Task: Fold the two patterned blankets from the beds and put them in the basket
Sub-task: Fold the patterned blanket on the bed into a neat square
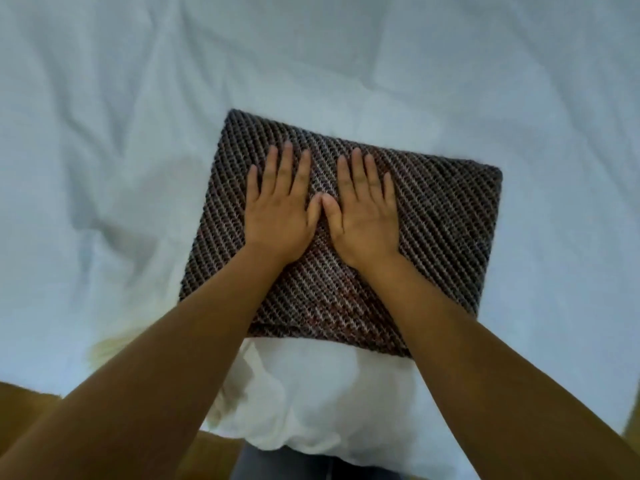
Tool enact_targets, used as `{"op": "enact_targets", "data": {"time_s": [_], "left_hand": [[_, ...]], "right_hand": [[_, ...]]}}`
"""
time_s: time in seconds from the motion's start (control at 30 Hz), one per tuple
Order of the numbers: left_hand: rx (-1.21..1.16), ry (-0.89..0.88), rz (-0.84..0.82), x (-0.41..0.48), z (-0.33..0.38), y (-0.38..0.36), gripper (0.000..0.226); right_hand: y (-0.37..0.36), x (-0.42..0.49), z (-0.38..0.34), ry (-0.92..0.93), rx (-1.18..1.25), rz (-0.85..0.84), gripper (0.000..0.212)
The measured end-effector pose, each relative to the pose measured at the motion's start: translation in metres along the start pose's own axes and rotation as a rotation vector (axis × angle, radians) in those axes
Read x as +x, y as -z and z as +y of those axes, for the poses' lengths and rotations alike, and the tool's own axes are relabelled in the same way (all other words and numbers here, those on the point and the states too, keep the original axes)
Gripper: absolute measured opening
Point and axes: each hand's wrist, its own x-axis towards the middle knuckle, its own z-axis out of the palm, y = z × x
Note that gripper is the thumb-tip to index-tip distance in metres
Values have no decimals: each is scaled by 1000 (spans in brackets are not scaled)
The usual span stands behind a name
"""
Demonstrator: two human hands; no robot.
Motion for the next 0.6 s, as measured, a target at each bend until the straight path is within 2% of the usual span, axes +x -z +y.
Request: {"op": "enact_targets", "data": {"time_s": [0.2, 0.3, 0.37, 0.47, 0.53, 0.6], "left_hand": [[13, 133, -91, -3, -19, -3, 75], [-3, 231, -159, 0, -16, 10, 76], [-19, 290, -133, -7, -10, 21, 75], [-80, 185, -2, -54, 17, 21, 67], [-52, 120, -23, -99, 23, 7, 64], [-61, 190, -93, -123, 7, -7, 66]], "right_hand": [[14, -41, 74, -208, -143, -127, 62], [29, -39, 75, -334, -160, -206, 65], [36, -38, 54, -374, -117, -157, 66], [26, -56, -11, -220, 1, 20, 62], [9, -78, -41, -93, 73, -13, 59], [-6, -95, -28, -22, 30, -65, 57]]}}
